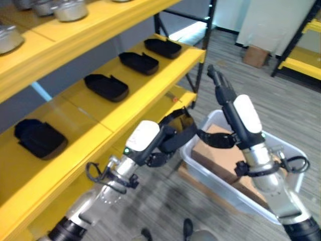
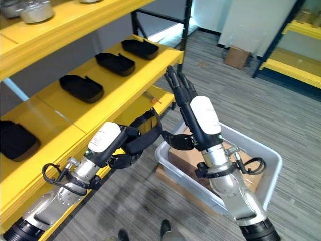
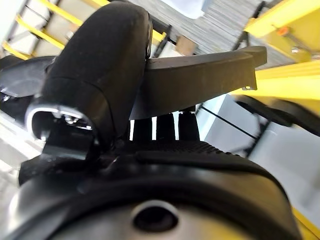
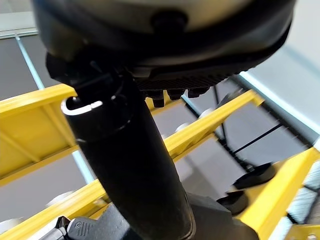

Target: Move parts from the plastic box to the shelf.

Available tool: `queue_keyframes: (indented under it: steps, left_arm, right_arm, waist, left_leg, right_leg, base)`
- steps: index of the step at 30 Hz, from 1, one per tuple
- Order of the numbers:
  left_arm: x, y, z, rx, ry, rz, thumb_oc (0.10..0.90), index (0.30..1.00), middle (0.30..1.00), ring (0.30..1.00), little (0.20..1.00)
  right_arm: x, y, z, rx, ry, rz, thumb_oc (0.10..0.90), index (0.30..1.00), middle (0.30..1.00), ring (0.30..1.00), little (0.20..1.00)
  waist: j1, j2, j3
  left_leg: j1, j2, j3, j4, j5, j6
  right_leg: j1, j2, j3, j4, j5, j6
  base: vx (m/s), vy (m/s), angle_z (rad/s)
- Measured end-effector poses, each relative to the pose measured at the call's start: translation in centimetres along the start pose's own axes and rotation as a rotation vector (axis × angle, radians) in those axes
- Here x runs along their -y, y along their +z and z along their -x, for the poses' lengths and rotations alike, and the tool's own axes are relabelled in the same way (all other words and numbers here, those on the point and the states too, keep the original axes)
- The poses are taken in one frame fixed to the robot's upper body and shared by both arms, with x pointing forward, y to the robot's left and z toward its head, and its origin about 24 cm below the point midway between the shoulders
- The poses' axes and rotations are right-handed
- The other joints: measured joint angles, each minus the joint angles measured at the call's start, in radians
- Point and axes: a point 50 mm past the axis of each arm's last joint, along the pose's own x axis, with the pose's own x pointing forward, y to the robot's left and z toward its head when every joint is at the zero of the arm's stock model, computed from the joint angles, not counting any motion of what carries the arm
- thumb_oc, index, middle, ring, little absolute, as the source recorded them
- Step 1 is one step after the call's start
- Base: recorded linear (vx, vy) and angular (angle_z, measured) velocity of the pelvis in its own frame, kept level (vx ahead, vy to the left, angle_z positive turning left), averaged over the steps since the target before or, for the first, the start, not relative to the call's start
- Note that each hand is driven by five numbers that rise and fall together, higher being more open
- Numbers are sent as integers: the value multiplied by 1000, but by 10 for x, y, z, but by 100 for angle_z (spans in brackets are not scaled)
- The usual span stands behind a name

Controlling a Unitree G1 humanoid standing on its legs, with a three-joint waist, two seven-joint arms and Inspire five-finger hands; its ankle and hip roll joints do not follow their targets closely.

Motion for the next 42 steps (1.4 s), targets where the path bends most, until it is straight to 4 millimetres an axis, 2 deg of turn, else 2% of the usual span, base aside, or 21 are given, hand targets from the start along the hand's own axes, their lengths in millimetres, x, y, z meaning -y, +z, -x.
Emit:
queue_keyframes:
  steps: [1,2,3,4,5,7,9,10,11,12,14,17,21,26,37,40,42]
  left_arm:
    - [1,1,-2,3,11,12,400,300,300,300,300]
    - [3,2,-2,0,17,26,400,300,300,300,300]
    - [5,3,-1,-5,19,39,400,300,300,300,300]
    - [6,3,0,-9,18,44,400,300,300,300,300]
    - [6,3,0,-13,18,44,400,300,300,300,300]
    - [8,1,3,-25,9,45,400,300,300,300,300]
    - [10,0,7,-39,-1,48,400,300,300,300,300]
    - [9,-2,10,-46,-7,36,400,300,300,300,300]
    - [7,-4,10,-49,-10,23,400,300,300,300,300]
    - [3,-10,16,-74,-16,-3,400,300,300,300,300]
    - [3,-13,19,-101,-9,-9,400,300,300,300,300]
    - [5,-17,28,-135,-18,-8,400,300,300,300,300]
    - [3,-19,31,-151,-12,-11,400,300,300,300,300]
    - [3,-20,34,-165,-9,-8,400,300,300,300,300]
    - [6,-26,60,-262,-19,6,400,300,300,300,300]
    - [1,-31,73,-307,-7,-10,400,300,300,300,300]
    - [-4,-37,87,-371,-1,-31,400,300,300,300,300]
  right_arm:
    - [4,-2,1,-7,-11,11,900,1000,1000,1000,1000]
    - [6,-4,1,-26,-22,9,900,1000,1000,1000,1000]
    - [7,-7,5,-43,-25,13,900,1000,1000,1000,1000]
    - [9,-11,11,-75,-27,20,900,1000,1000,1000,1000]
    - [8,-12,14,-88,-24,19,900,1000,1000,1000,1000]
    - [5,-14,19,-107,-13,13,900,1000,1000,1000,1000]
    - [3,-15,23,-125,-4,7,900,1000,1000,1000,1000]
    - [1,-15,23,-124,1,3,900,1000,1000,1000,1000]
    - [1,-14,23,-121,1,2,900,1000,1000,1000,1000]
    - [-1,-13,23,-127,-11,-17,900,1000,1000,1000,1000]
    - [-2,-13,23,-131,-19,-22,900,1000,1000,1000,1000]
    - [-6,-12,22,-132,-9,-33,900,1000,1000,1000,1000]
    - [-10,-12,22,-147,-15,-47,900,1000,1000,1000,1000]
    - [-12,-12,24,-151,2,-33,900,1000,1000,1000,1000]
    - [-16,-12,27,-161,40,-40,900,1000,1000,1000,1000]
    - [-16,-12,27,-160,49,-41,900,1000,1000,1000,1000]
    - [-17,-12,27,-161,59,-42,900,1000,1000,1000,1000]
  waist:
    - [-21,22,4]
    - [-30,39,6]
    - [-25,52,0]
    - [-22,69,-8]
    - [-14,67,-7]
    - [12,65,-8]
    - [29,69,-10]
    - [40,71,-12]
    - [40,64,-16]
    - [65,18,-44]
    - [83,13,-48]
    - [87,-1,-57]
    - [92,-46,-77]
    - [84,-80,-96]
    - [85,-107,-98]
    - [88,-111,-98]
    - [104,-113,-97]
  left_leg:
    - [34,-15,-10,-92,32,-22]
    - [56,-25,10,-155,34,-20]
    - [74,-40,13,-214,31,-15]
    - [94,-63,3,-289,19,6]
    - [85,-78,-6,-290,9,22]
    - [79,-105,-30,-290,5,29]
    - [75,-130,-68,-290,3,62]
    - [71,-132,-87,-289,-12,85]
    - [66,-138,-98,-289,-21,98]
    - [42,-173,-114,-289,-24,104]
    - [36,-178,-117,-289,-23,104]
    - [39,-181,-132,-289,-22,107]
    - [34,-194,-142,-290,-17,113]
    - [23,-200,-141,-290,-9,115]
    - [26,-196,-99,-290,-7,116]
    - [26,-196,-95,-290,-7,116]
    - [26,-196,-93,-290,-7,116]
  right_leg:
    - [-1,-10,-30,14,-2,4]
    - [1,-31,-52,18,10,20]
    - [6,-45,-57,18,13,25]
    - [12,-59,-100,18,23,40]
    - [9,-74,-114,26,30,50]
    - [3,-103,-125,55,38,57]
    - [-18,-142,-139,121,37,67]
    - [-36,-147,-127,135,5,108]
    - [-38,-145,-117,115,4,116]
    - [-48,-153,-109,65,44,143]
    - [-38,-152,-108,38,62,147]
    - [-26,-155,-112,35,66,147]
    - [-14,-160,-112,5,74,159]
    - [-17,-158,-108,-14,85,171]
    - [-33,-147,-61,-34,108,168]
    - [-31,-147,-56,-35,110,168]
    - [-30,-147,-55,-38,114,169]
  base:
    - [-65,238,119]
    - [-58,246,100]
    - [-97,342,114]
    - [-98,329,102]
    - [-92,343,85]
    - [-54,219,43]
    - [-21,136,54]
    - [-70,202,48]
    - [-82,268,44]
    - [-82,239,25]
    - [-47,148,12]
    - [-34,132,15]
    - [-9,102,1]
    - [-1,37,0]
    - [-6,14,-12]
    - [-7,19,-4]
    - [-4,10,-2]
